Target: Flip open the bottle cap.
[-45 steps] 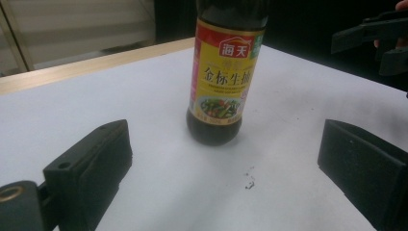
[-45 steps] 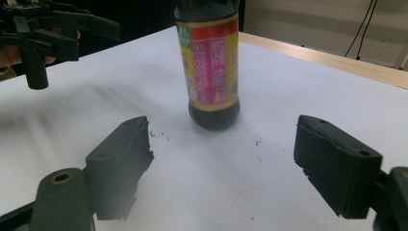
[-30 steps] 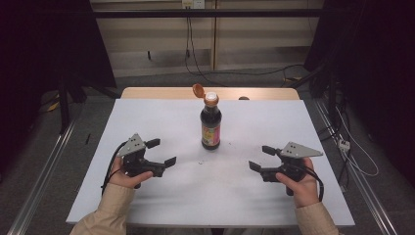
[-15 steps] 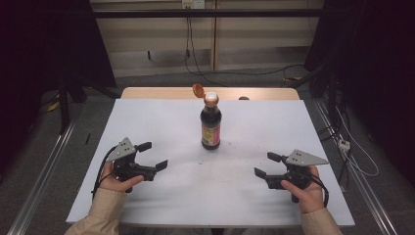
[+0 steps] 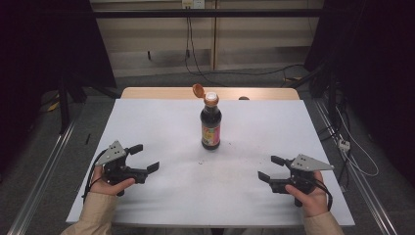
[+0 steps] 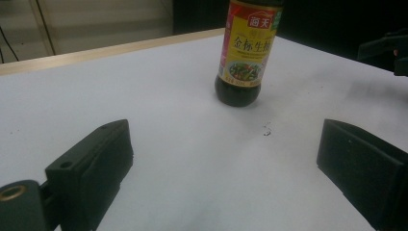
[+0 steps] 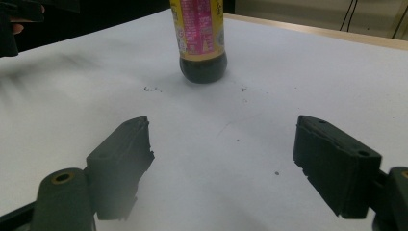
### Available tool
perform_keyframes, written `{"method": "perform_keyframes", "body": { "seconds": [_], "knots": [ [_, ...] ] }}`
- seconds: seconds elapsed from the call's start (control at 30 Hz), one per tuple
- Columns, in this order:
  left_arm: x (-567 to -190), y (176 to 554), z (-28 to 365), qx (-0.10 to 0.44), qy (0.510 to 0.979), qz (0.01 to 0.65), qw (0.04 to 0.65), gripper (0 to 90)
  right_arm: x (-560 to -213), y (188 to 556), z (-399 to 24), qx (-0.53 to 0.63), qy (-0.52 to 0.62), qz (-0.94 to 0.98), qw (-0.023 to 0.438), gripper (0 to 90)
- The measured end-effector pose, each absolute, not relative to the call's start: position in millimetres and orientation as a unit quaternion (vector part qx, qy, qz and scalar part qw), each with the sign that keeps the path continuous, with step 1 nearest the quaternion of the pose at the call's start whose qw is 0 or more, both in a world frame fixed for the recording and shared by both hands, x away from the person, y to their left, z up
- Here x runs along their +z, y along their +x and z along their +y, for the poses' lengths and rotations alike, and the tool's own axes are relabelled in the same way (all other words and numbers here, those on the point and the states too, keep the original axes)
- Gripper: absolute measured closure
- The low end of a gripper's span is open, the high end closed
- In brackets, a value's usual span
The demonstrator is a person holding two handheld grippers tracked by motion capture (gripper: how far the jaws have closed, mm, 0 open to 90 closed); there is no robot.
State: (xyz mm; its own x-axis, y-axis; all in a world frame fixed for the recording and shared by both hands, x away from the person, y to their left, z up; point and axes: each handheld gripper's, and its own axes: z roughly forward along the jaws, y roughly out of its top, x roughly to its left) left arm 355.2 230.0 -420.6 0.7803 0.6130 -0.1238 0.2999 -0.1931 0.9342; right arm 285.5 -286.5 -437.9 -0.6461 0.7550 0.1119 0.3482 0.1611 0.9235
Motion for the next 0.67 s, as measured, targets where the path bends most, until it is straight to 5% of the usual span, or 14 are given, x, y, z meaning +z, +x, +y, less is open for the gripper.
{"method": "perform_keyframes", "body": {
  "seconds": [0.67],
  "knots": [
    [-427.6, 350.9, 236.0, 0.143, 0.765, 0.306, 0.548, 5.9, -441.4, 282.2, -292.6, 0.526, 0.383, 0.732, 0.202, 20.5]
  ]
}}
